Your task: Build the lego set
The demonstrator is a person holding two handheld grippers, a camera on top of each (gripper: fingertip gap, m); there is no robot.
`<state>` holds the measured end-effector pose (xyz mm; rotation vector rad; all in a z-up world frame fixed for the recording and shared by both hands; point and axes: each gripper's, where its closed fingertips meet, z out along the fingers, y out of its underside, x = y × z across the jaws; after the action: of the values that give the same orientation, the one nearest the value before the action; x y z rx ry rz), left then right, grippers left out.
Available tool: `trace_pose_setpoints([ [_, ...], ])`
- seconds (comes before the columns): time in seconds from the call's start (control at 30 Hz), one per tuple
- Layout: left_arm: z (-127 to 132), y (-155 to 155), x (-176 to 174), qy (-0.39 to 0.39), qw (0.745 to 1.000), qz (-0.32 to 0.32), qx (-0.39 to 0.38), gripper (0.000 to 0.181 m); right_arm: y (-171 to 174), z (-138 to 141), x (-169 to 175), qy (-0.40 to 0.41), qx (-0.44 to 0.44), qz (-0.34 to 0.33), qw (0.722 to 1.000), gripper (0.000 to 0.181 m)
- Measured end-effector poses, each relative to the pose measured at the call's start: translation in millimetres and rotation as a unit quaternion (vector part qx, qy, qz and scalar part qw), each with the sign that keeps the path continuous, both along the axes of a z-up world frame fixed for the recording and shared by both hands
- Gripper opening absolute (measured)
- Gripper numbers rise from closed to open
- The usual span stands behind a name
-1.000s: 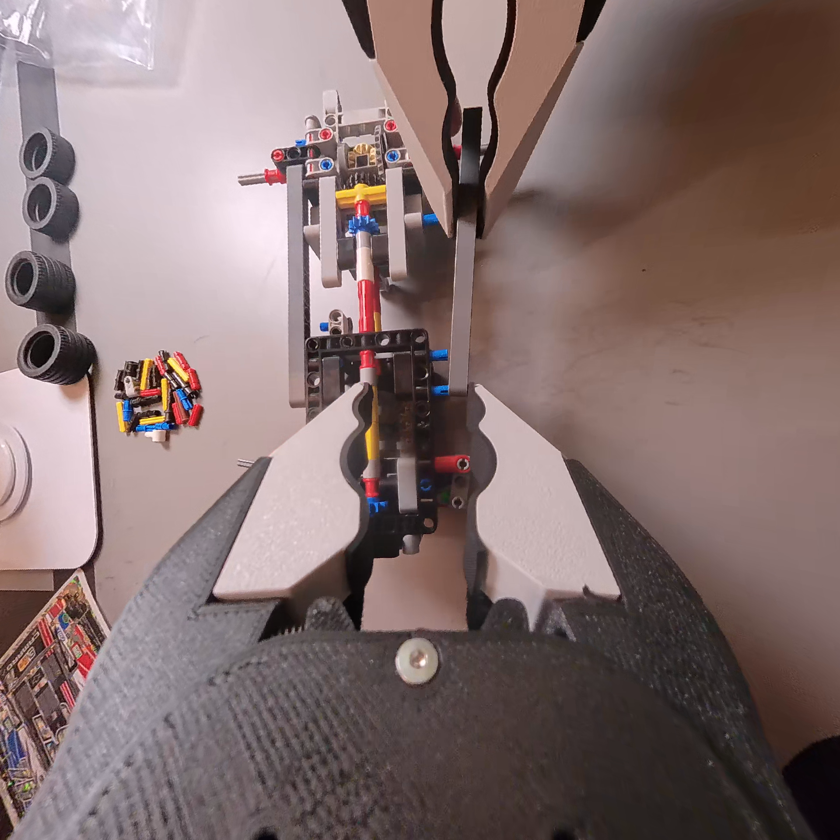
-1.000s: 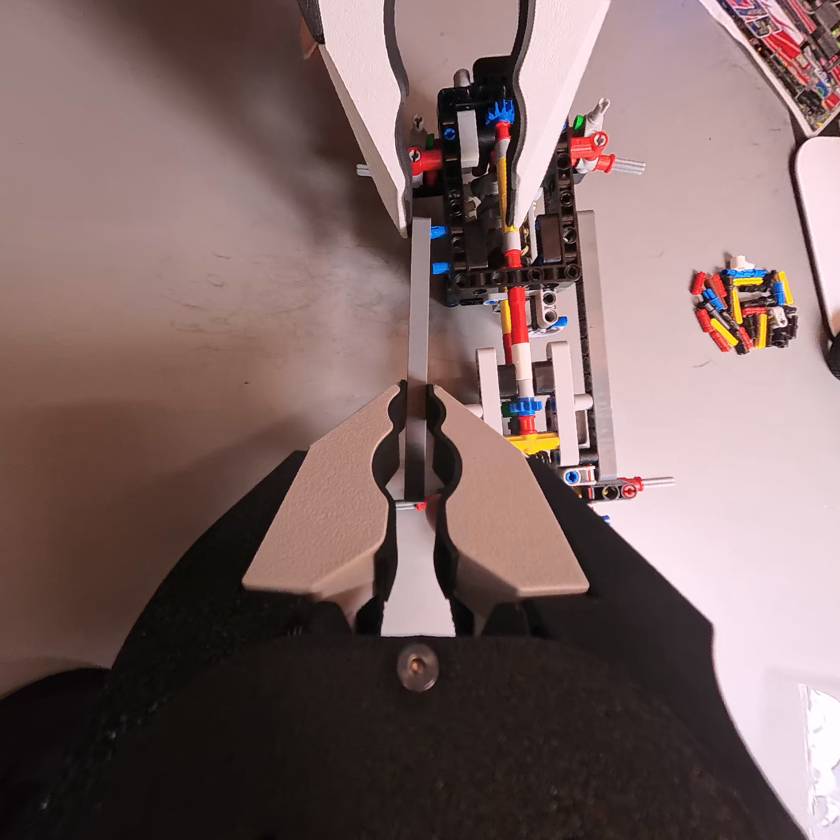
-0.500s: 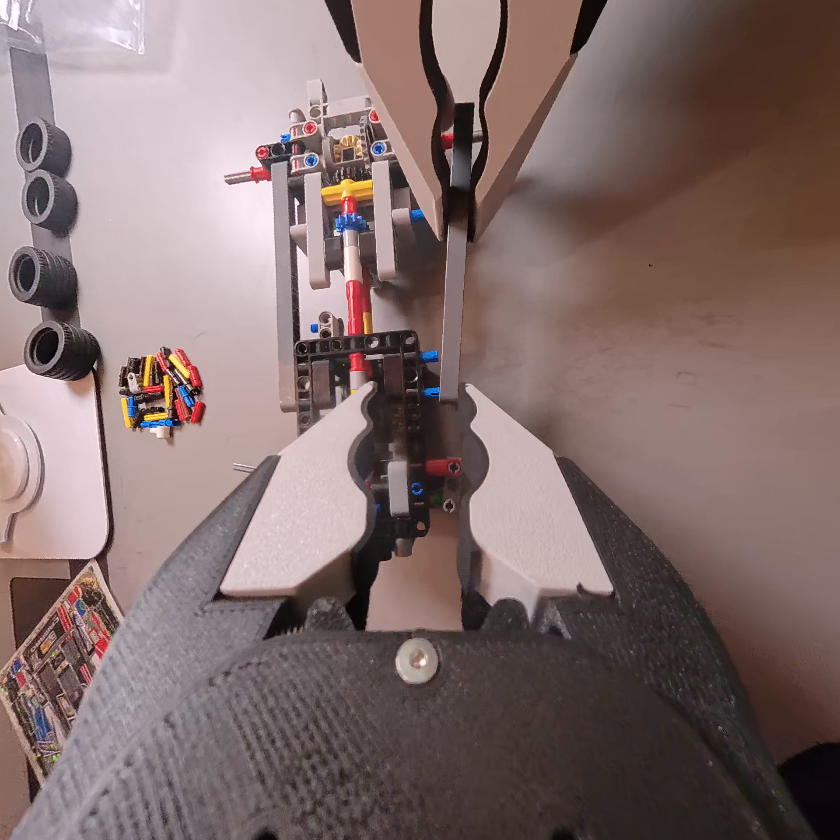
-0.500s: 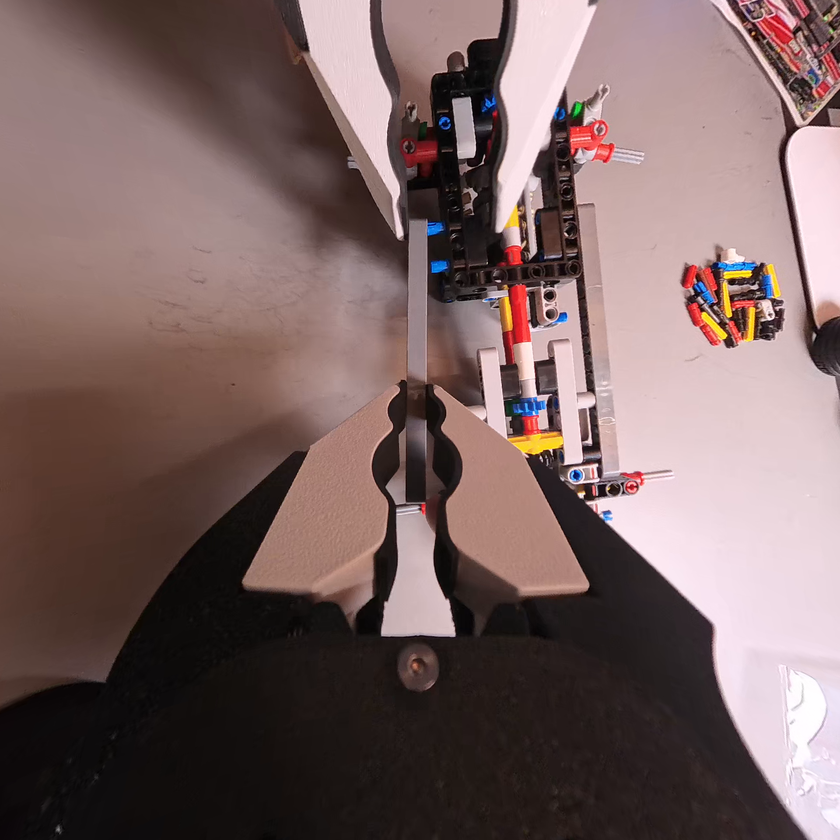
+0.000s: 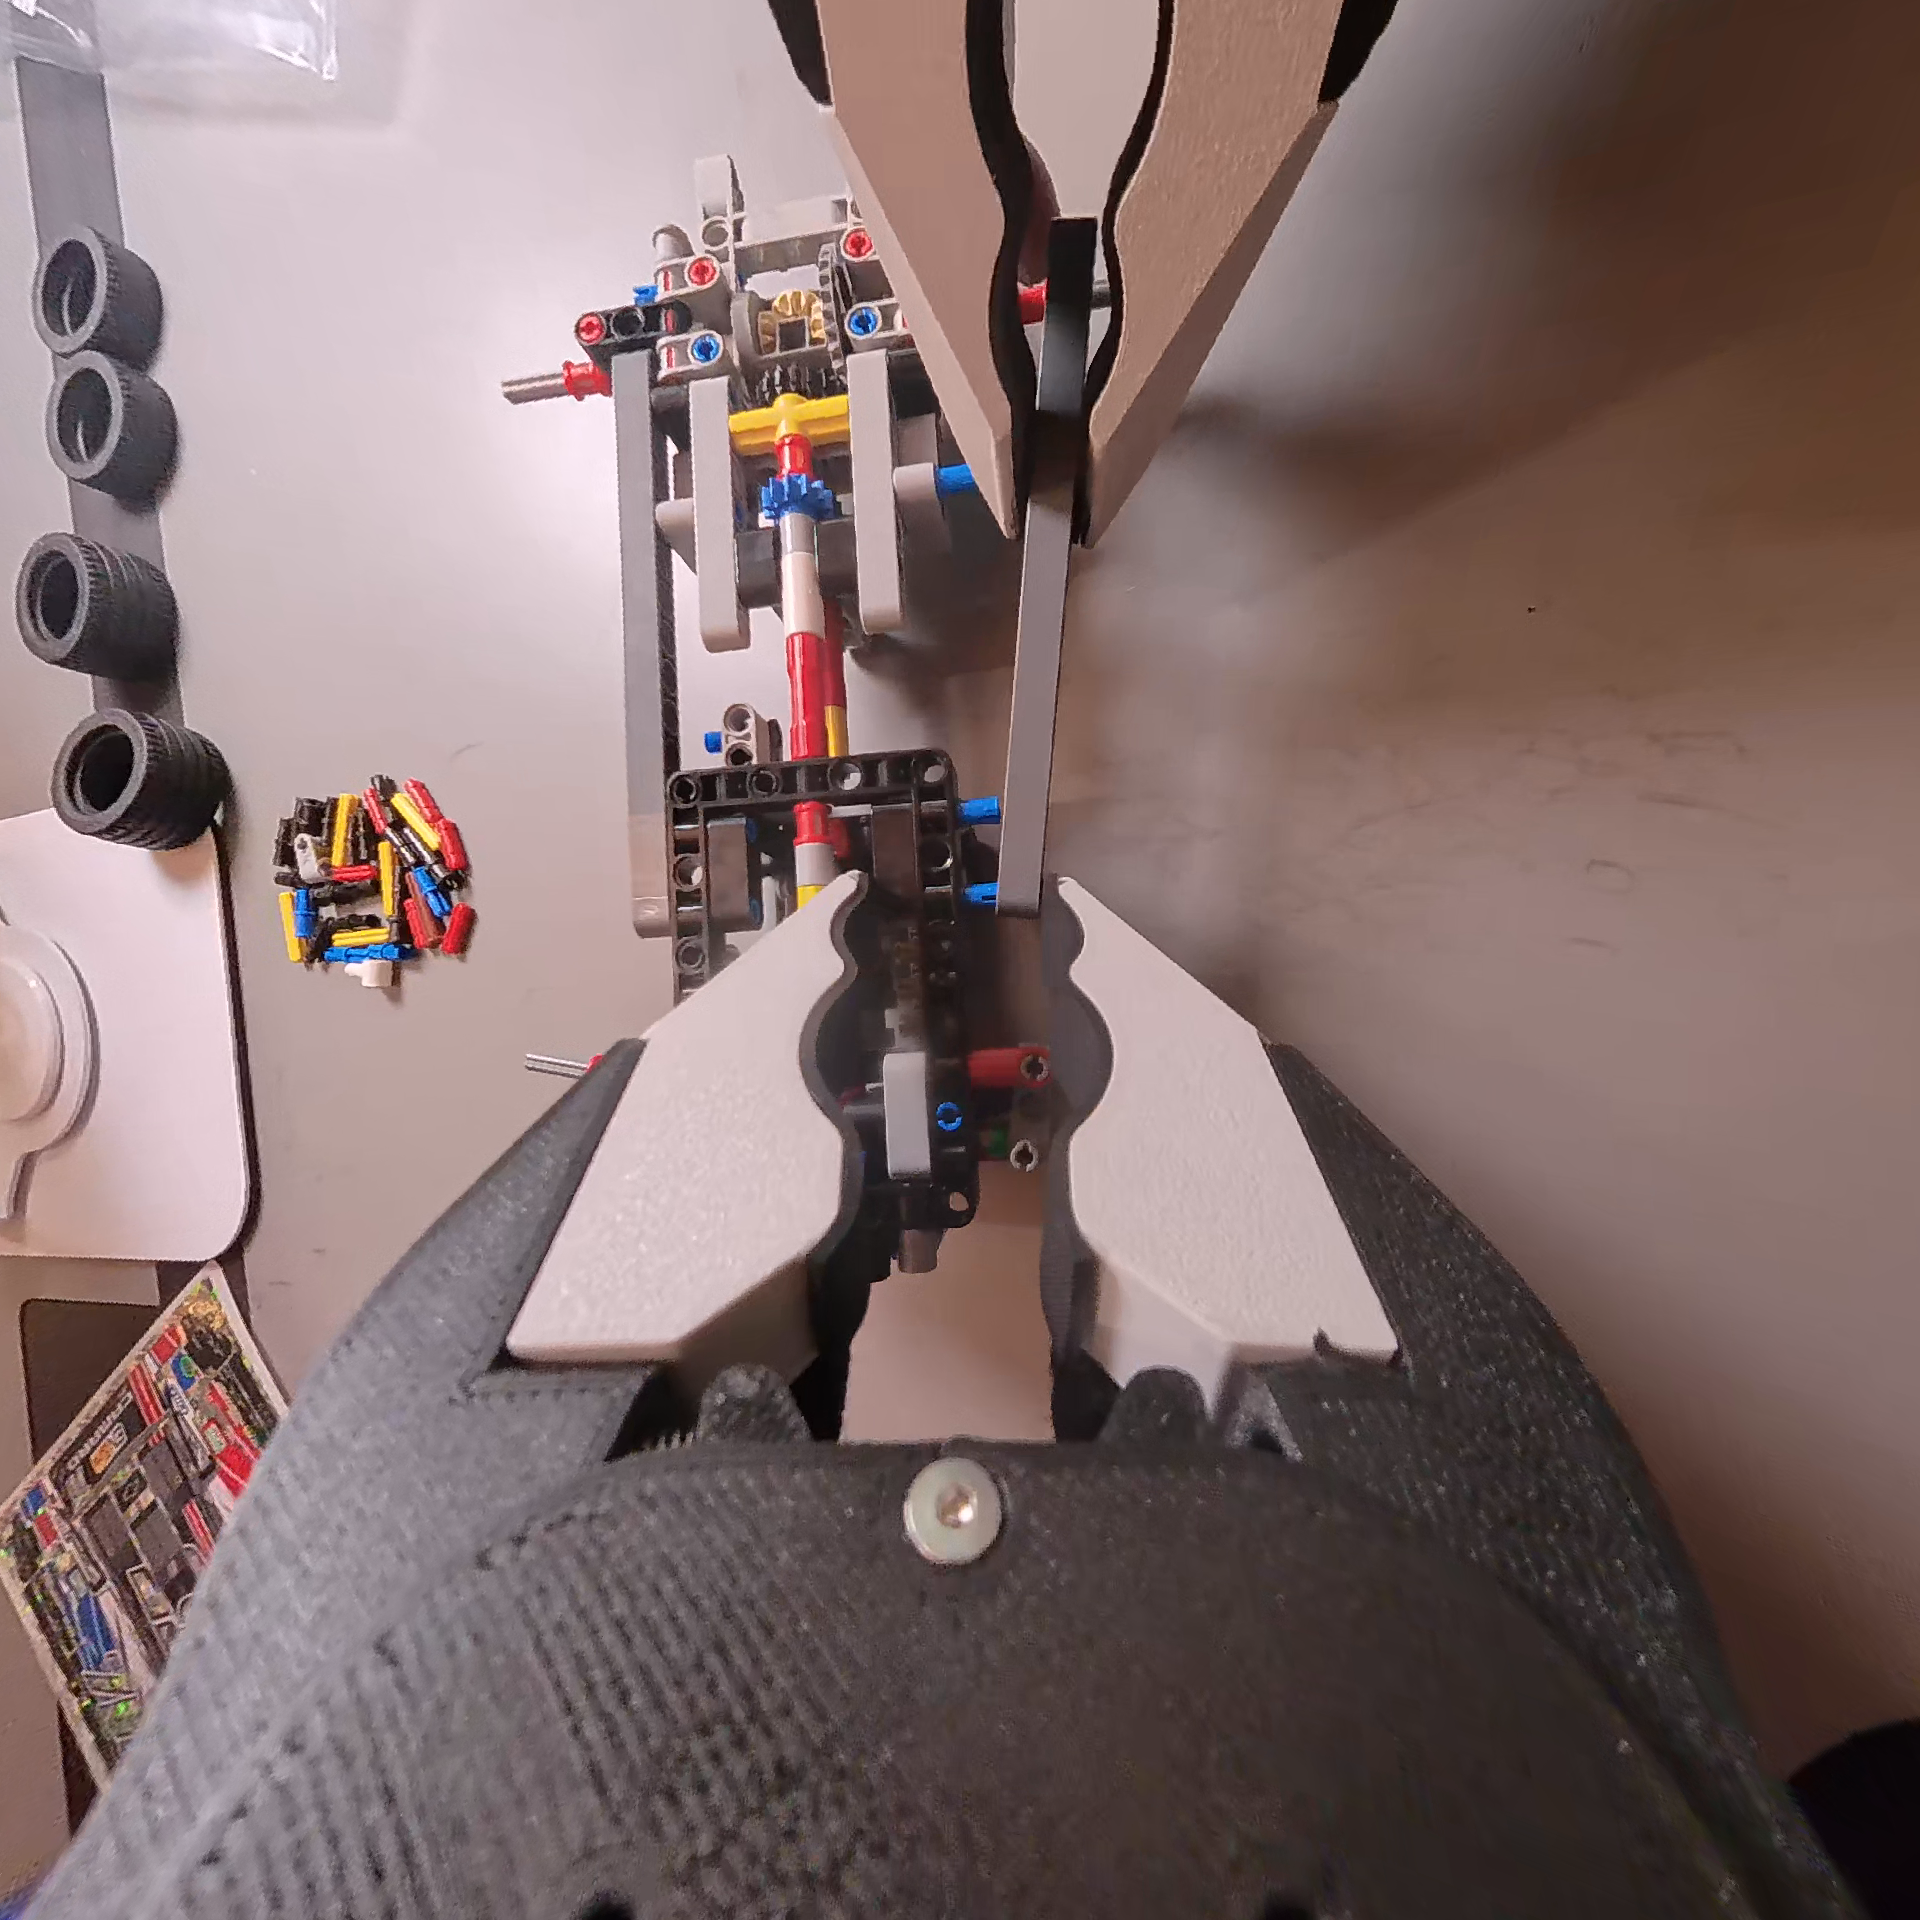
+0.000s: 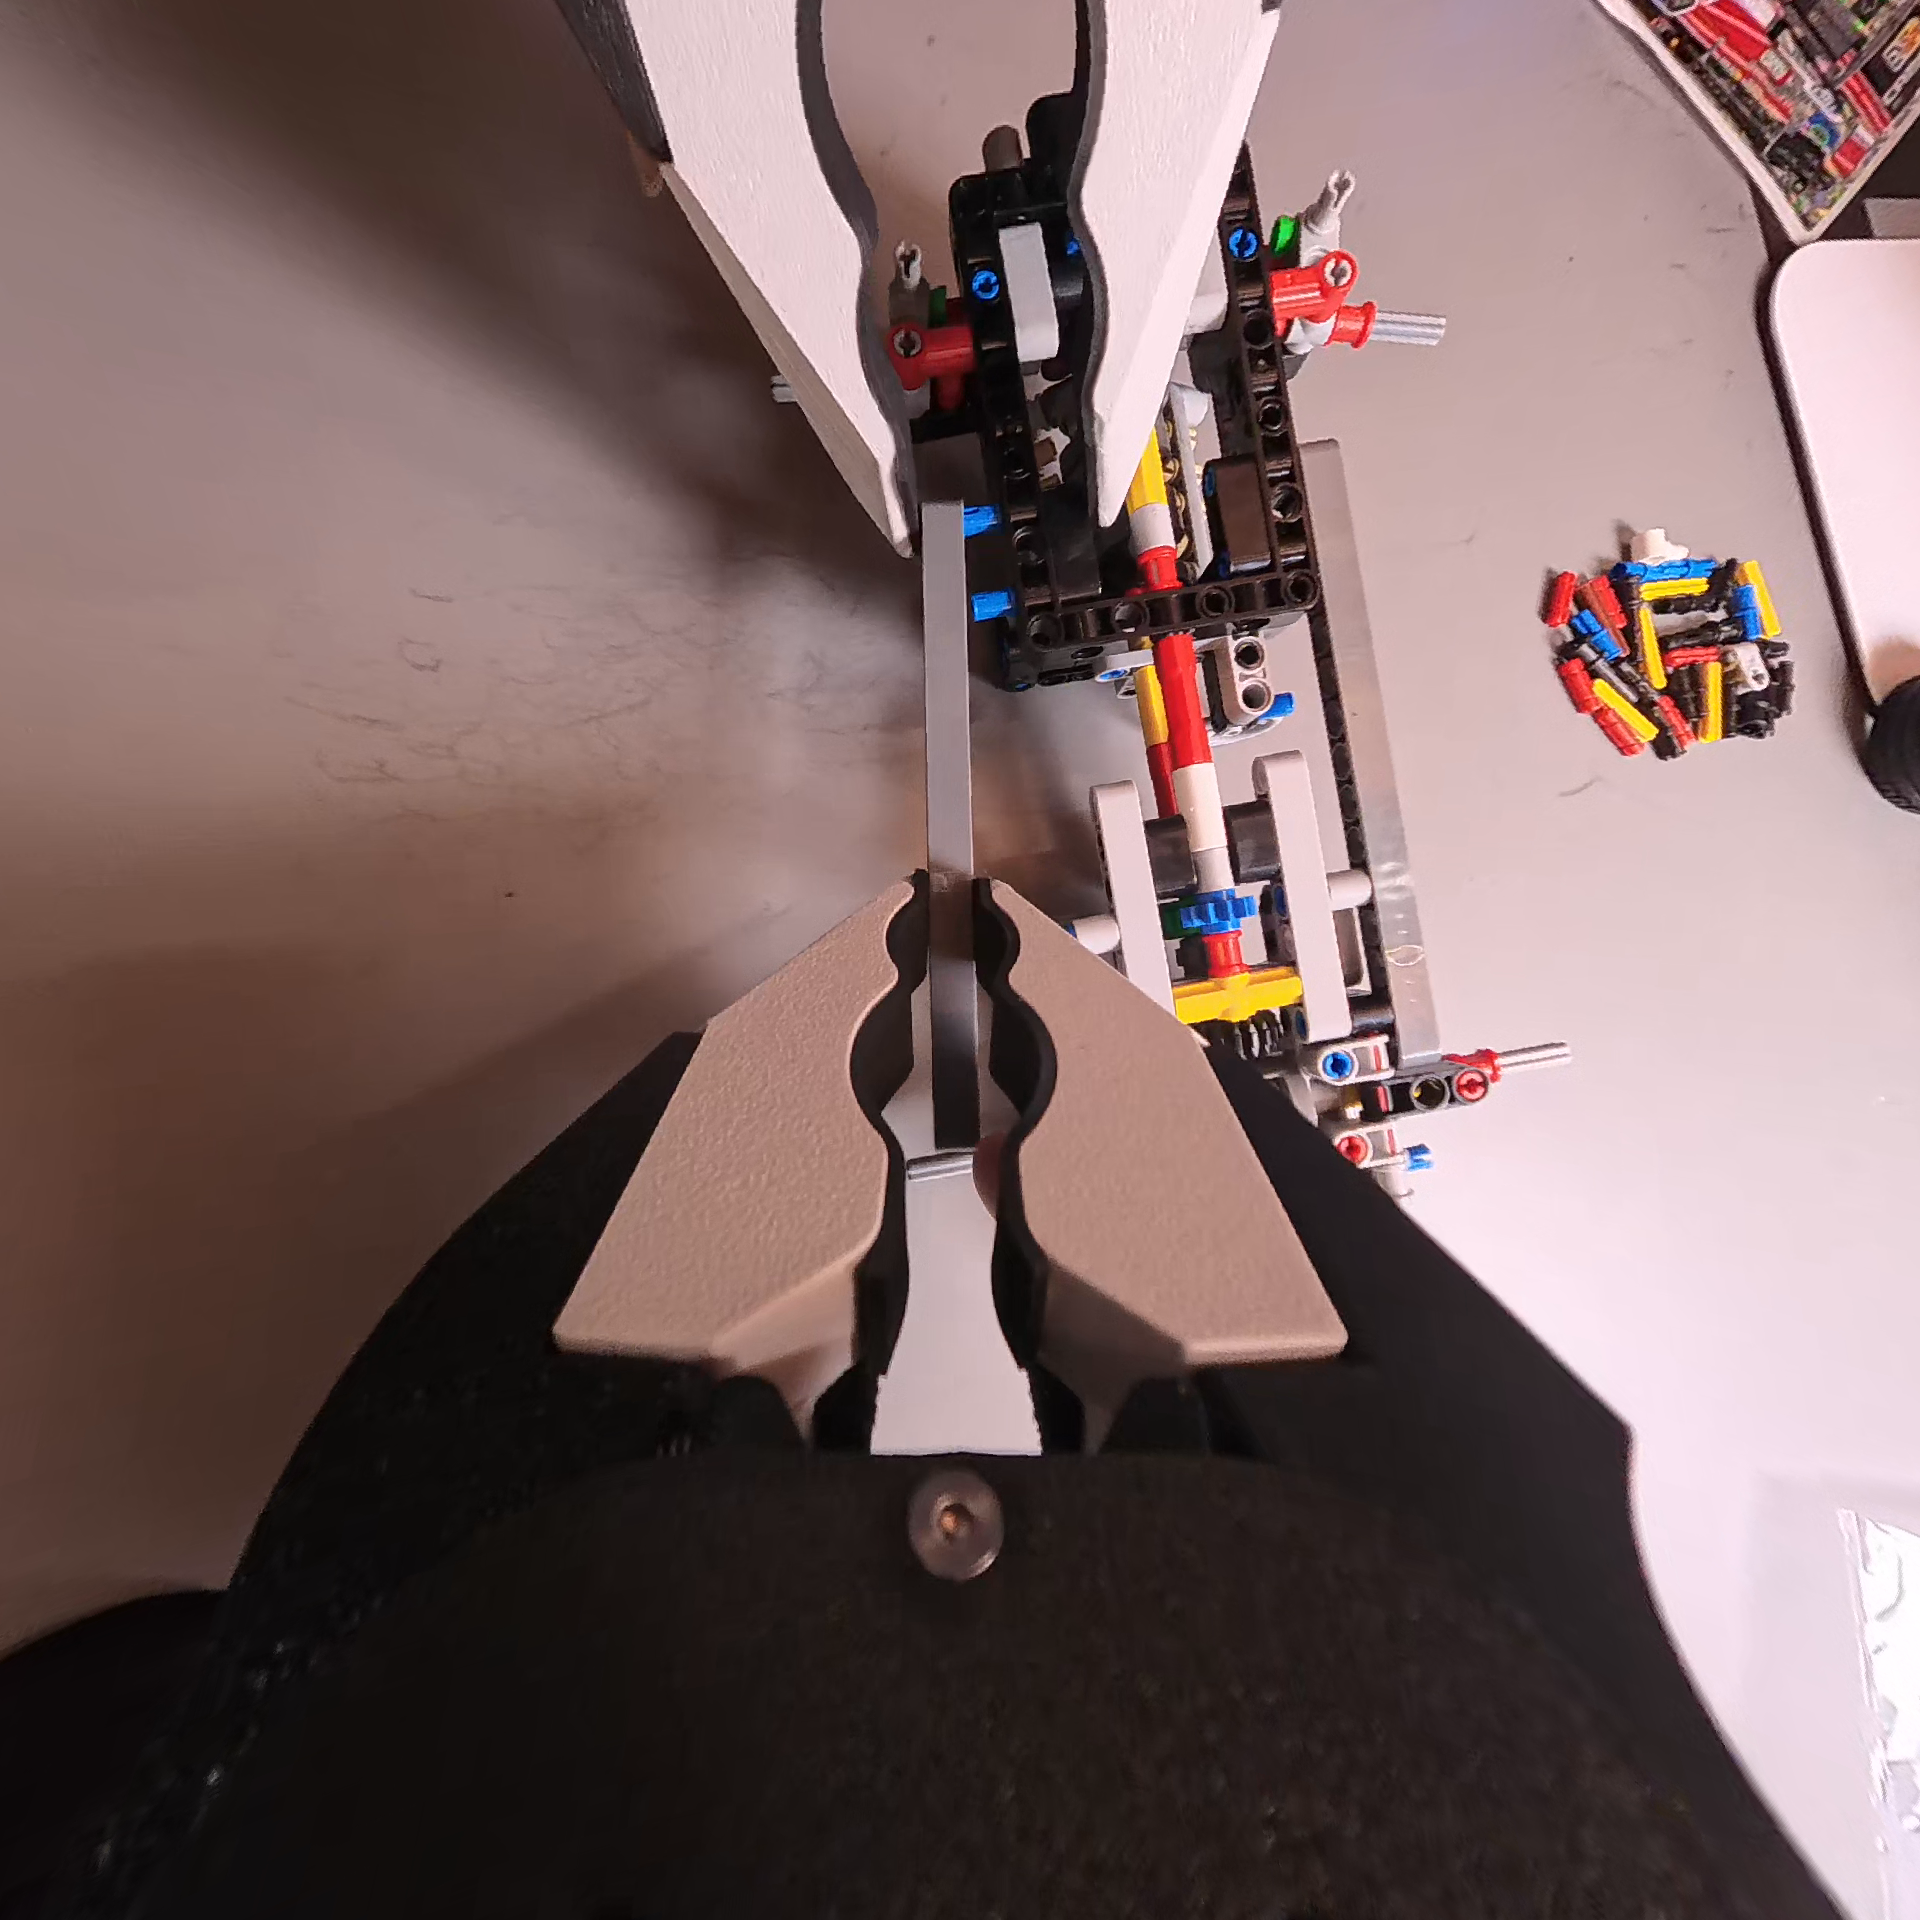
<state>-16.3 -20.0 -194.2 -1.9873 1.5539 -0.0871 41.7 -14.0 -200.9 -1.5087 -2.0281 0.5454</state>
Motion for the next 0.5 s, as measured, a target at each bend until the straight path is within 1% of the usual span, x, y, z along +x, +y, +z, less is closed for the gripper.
trace_pose_setpoints([
  [0.3, -4.7, 5.4, -4.6, 0.007, 0.998, 0.038, -0.040, 0.031, 3.6, -1.4, -2.4, 0.006, -0.001, -0.009, 1.000, 0.004],
  [0.5, -4.8, 8.3, -5.0, 0.028, 0.998, 0.028, -0.040, 0.030, 6.8, -1.2, -2.7, 0.007, 0.000, -0.012, 1.000, 0.004],
])
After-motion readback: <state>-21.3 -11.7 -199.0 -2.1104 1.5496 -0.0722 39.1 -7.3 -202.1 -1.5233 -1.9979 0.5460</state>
